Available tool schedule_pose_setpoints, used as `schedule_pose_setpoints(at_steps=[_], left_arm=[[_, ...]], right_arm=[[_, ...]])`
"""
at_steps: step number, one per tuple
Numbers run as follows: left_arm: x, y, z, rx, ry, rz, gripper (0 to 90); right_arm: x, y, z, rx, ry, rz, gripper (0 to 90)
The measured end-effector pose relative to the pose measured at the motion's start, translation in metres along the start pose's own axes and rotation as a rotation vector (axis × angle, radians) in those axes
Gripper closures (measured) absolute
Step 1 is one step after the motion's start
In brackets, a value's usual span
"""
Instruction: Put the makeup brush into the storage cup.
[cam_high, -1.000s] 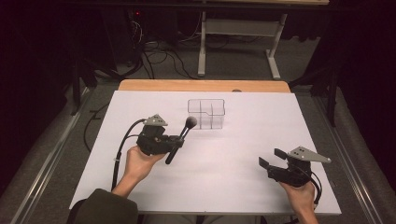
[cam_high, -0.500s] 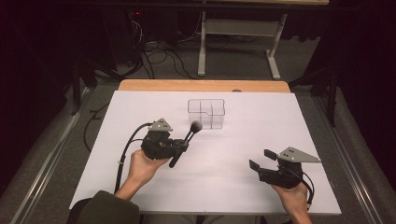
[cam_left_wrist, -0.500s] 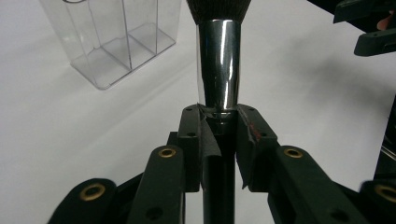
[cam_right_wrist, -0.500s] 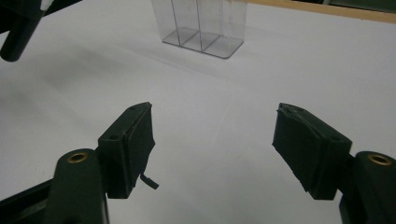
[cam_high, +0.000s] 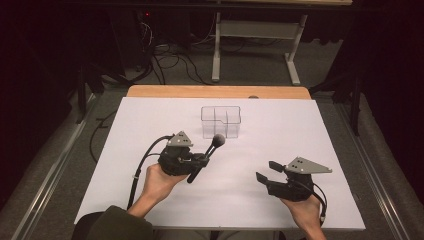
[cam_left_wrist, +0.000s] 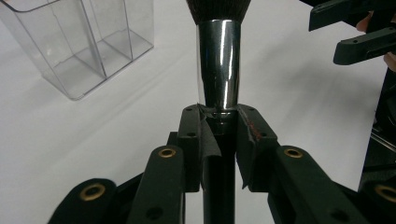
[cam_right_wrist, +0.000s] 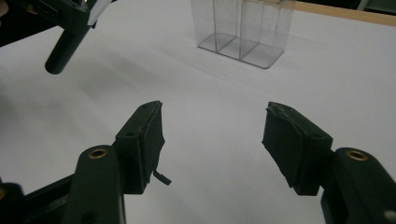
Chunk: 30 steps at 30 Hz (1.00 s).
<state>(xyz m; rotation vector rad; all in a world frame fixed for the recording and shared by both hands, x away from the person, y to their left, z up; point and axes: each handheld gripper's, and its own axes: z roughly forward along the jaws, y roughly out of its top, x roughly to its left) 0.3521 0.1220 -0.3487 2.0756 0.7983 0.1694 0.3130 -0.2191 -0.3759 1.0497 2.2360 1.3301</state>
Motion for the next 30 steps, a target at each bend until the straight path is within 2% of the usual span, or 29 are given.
schedule_pose_setpoints(at_steps=[6,15,21,30], left_arm=[[-0.006,0.0,0.002,-0.01,-0.009,0.02,72.6],[-0.011,0.001,0.005,-0.019,-0.031,0.05,72.6],[-0.017,0.002,0.008,-0.016,-0.046,0.072,72.6],[-0.022,0.001,0.012,-0.008,-0.062,0.092,72.6]], right_arm=[[0.003,0.003,0.004,-0.007,0.05,0.015,42.7],[0.008,0.006,0.01,-0.014,0.064,0.021,42.5],[0.011,0.009,0.018,0.009,0.091,0.022,43.0],[0.014,0.012,0.023,0.003,0.126,0.032,44.4]])
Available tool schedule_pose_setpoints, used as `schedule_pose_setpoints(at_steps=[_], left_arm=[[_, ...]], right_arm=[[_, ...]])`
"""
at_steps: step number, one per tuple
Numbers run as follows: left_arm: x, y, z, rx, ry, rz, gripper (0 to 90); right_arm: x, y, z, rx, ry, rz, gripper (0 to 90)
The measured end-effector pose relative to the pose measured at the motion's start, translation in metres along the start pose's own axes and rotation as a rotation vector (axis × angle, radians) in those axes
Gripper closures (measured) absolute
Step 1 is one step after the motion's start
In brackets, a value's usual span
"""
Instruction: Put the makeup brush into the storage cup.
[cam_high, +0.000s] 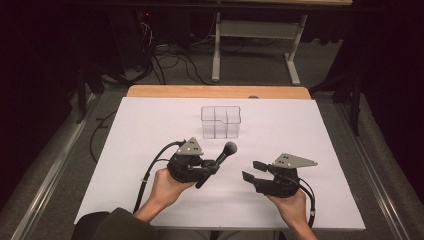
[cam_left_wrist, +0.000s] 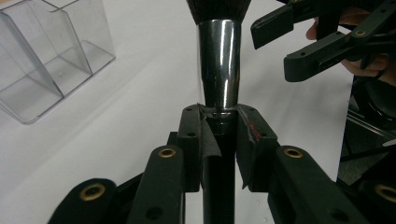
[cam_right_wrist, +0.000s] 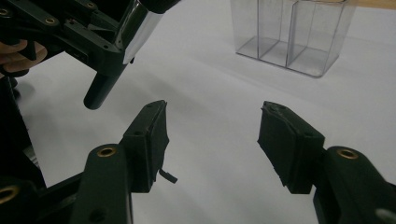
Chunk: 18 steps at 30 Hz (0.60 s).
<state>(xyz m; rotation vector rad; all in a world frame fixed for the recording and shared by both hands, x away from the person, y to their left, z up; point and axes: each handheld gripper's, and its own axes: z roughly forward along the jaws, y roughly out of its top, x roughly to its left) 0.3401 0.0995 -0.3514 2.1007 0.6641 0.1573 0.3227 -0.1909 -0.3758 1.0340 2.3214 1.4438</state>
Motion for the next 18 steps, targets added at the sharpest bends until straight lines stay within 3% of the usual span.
schedule_pose_setpoints(at_steps=[18], left_arm=[[-0.008,0.0003,0.0067,0.001,-0.008,0.027,72.6]], right_arm=[[0.0041,0.007,0.0041,-0.021,0.054,0.012,44.2]])
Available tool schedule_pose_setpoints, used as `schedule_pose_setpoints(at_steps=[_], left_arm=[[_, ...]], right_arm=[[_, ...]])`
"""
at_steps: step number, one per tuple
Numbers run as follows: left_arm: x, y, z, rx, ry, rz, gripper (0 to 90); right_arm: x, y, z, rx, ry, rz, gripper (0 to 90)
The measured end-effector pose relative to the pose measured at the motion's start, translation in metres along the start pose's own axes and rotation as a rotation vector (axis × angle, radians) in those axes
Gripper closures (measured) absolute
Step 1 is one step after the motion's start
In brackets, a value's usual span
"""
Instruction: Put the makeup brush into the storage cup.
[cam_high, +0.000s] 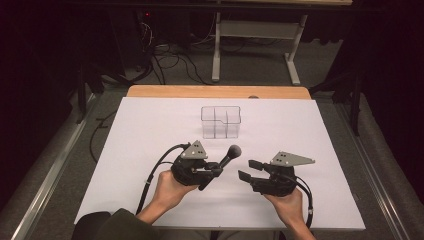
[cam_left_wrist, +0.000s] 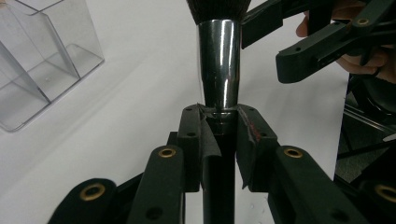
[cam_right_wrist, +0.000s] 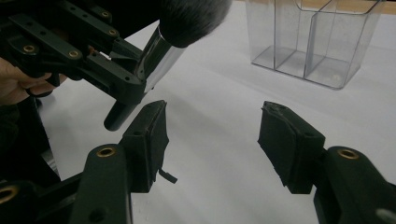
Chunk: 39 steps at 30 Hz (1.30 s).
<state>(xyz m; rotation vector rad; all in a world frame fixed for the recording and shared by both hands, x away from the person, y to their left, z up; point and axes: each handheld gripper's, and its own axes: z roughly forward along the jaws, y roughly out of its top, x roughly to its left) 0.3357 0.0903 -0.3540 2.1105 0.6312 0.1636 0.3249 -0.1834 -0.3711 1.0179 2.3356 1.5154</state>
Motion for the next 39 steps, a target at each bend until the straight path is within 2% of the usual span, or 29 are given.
schedule_pose_setpoints(at_steps=[6,17,25,39], left_arm=[[-0.005,0.001,0.002,-0.01,-0.028,0.009,72.6],[-0.01,0.001,0.006,-0.012,-0.04,0.033,72.6],[-0.012,0.001,0.009,-0.009,-0.037,0.042,72.6],[-0.016,0.001,0.013,-0.011,-0.043,0.057,72.6]], right_arm=[[0.003,0.003,0.004,0.003,0.022,0.001,46.5],[0.004,0.005,0.005,-0.008,0.091,0.021,50.9],[0.003,0.006,0.004,-0.016,0.119,0.039,52.5],[0.001,0.007,0.011,-0.025,0.177,0.105,57.9]])
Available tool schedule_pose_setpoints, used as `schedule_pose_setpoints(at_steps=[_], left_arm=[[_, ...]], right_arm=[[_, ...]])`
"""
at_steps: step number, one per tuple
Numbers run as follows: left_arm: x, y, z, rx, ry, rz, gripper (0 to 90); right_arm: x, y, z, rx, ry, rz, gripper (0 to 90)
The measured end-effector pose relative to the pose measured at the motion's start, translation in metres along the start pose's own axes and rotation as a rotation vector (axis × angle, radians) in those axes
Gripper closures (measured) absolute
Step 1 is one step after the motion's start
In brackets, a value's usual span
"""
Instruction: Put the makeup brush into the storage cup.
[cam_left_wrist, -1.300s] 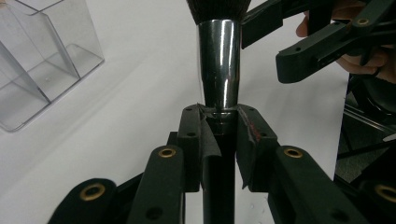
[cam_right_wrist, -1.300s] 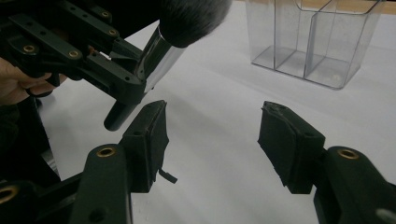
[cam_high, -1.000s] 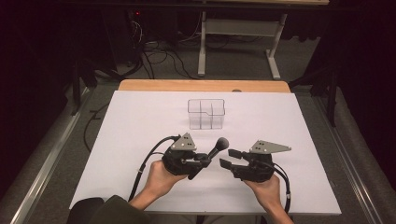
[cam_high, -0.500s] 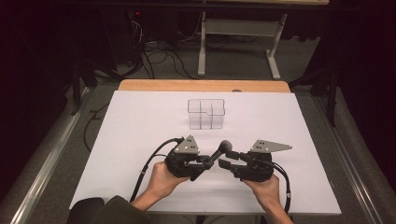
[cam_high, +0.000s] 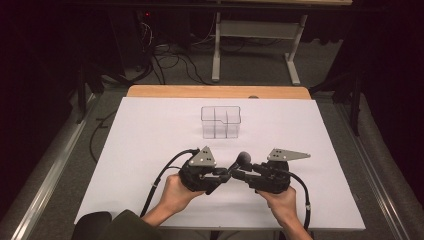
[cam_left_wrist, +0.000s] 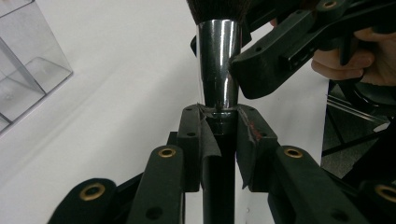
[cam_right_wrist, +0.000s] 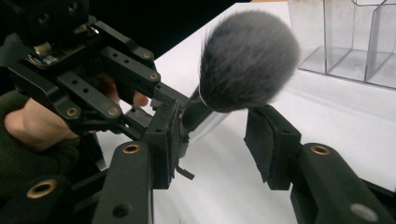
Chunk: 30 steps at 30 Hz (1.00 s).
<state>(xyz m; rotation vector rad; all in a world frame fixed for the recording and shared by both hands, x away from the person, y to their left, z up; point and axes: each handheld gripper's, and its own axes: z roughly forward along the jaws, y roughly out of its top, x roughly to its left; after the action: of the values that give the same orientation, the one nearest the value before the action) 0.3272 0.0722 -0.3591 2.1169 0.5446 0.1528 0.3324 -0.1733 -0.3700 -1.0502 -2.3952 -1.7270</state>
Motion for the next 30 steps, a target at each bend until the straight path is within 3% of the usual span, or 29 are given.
schedule_pose_setpoints(at_steps=[13,30], left_arm=[[-0.0014,-0.0005,0.0043,0.015,0.006,0.012,72.6],[-0.0047,0.0003,0.0062,0.004,0.002,0.013,72.6]], right_arm=[[0.0015,0.001,0.0028,-0.003,0.039,0.012,63.1],[0.0028,0.0004,0.0034,-0.008,0.031,0.011,68.6]])
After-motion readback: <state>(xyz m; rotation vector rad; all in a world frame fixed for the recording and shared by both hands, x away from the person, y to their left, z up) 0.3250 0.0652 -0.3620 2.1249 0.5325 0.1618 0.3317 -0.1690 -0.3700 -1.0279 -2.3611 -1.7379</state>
